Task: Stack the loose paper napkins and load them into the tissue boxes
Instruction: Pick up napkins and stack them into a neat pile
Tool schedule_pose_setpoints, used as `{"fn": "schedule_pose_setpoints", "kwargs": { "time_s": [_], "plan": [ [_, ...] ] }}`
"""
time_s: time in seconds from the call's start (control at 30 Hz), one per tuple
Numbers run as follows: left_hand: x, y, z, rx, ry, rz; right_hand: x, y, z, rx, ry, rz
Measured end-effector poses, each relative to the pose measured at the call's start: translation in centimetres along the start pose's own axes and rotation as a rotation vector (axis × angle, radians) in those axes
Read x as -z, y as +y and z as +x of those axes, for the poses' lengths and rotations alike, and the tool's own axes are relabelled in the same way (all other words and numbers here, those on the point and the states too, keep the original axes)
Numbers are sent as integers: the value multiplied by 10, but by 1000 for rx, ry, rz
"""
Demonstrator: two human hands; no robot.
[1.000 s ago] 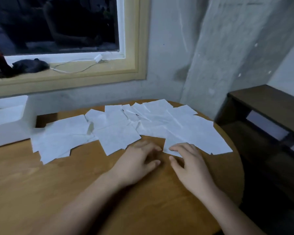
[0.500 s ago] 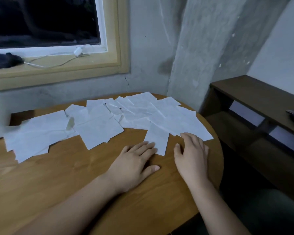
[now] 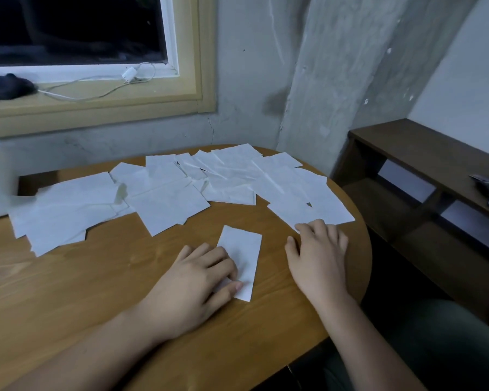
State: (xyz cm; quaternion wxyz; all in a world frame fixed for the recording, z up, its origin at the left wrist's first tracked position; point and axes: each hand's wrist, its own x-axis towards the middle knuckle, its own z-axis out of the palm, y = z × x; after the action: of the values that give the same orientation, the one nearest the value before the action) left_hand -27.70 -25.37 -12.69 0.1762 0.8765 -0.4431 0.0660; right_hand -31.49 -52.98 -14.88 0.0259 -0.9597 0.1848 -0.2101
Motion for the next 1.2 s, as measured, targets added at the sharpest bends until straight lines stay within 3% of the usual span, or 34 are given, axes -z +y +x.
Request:
{"fn": "schedule_pose_setpoints", "kwargs": {
  "time_s": [0.4,0.53,0.63,0.97,1.2],
  "plan": [
    [13,-2,-36,-47,-37,-84,18,4,-47,246,-38,254],
    [16,-1,-36,-44,-48,-104,27,9,-34,105,-87,451],
    [17,0,-36,-41,-49,-111,33,17,-14,56,-143,380],
    [18,-3,-36,-42,-44,-166,49,15,44,6,-556,239],
    [17,-8,-36,-4,11,-218,51,8,49,-16,-591,304]
  ]
}}
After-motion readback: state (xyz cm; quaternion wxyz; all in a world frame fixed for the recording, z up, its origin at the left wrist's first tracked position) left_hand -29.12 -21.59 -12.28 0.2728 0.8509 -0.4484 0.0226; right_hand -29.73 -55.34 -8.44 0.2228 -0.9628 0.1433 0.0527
